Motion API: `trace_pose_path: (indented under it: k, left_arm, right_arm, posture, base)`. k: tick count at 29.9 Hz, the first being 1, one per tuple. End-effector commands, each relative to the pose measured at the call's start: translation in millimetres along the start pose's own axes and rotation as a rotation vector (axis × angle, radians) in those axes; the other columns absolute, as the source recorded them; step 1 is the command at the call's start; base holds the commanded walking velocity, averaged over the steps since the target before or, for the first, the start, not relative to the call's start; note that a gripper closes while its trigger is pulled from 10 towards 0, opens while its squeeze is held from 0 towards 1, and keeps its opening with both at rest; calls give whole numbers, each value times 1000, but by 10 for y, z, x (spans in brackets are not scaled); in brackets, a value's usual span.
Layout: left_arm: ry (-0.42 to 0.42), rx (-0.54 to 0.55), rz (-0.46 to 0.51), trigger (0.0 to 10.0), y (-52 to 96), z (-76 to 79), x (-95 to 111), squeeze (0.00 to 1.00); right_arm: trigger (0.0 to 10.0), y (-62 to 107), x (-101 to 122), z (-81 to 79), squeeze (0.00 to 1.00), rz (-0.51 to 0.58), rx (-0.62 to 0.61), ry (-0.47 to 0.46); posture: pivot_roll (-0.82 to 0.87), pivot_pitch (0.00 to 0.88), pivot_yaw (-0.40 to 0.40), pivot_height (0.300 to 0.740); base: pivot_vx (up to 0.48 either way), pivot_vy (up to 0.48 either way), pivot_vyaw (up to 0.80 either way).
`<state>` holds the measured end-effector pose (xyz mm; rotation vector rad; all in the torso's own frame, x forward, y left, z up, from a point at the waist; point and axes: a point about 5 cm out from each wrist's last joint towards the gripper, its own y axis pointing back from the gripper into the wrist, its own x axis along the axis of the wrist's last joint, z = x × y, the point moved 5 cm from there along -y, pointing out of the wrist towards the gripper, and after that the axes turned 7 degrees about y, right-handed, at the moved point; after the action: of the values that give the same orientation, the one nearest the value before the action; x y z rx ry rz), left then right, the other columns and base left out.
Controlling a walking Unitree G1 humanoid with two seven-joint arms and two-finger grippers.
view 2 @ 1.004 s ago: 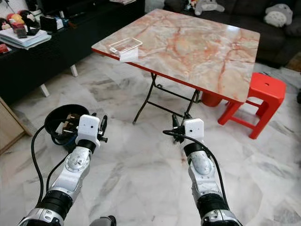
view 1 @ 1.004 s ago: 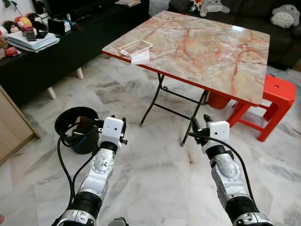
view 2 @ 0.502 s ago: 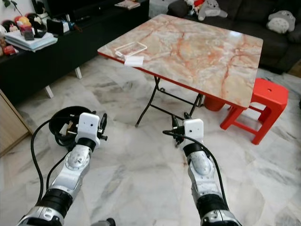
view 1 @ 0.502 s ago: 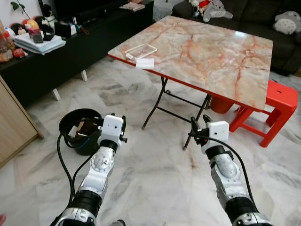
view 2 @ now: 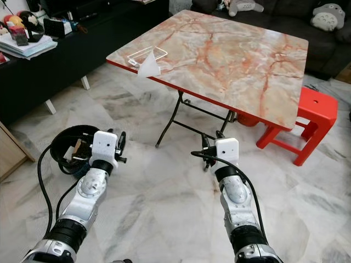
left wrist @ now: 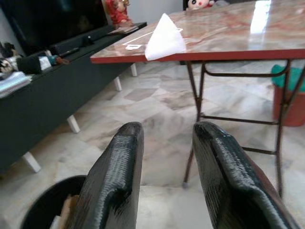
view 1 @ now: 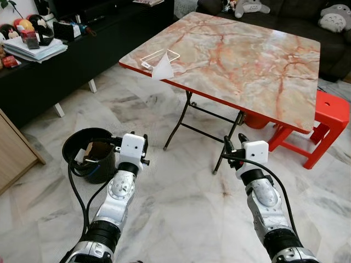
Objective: Picking trash to rubbish bin
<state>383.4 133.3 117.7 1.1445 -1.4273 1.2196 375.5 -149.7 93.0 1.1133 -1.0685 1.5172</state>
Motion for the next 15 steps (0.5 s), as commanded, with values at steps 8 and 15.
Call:
trace_pose_path:
  k: [8,15]
  left_arm:
    - [13,-7,2,10000,-12,67,13,0]
    - [14,-5,3,10000,-12,63,16,0]
  right_arm:
    - [10000,3,24,47,0,9,-3,20]
    - [10000,0,28,35,0,10,2,21]
  posture:
    - [173,85,-80,740]
    - [174,89,-80,740]
  base:
    - [360,0,656]
    - [359,0,88]
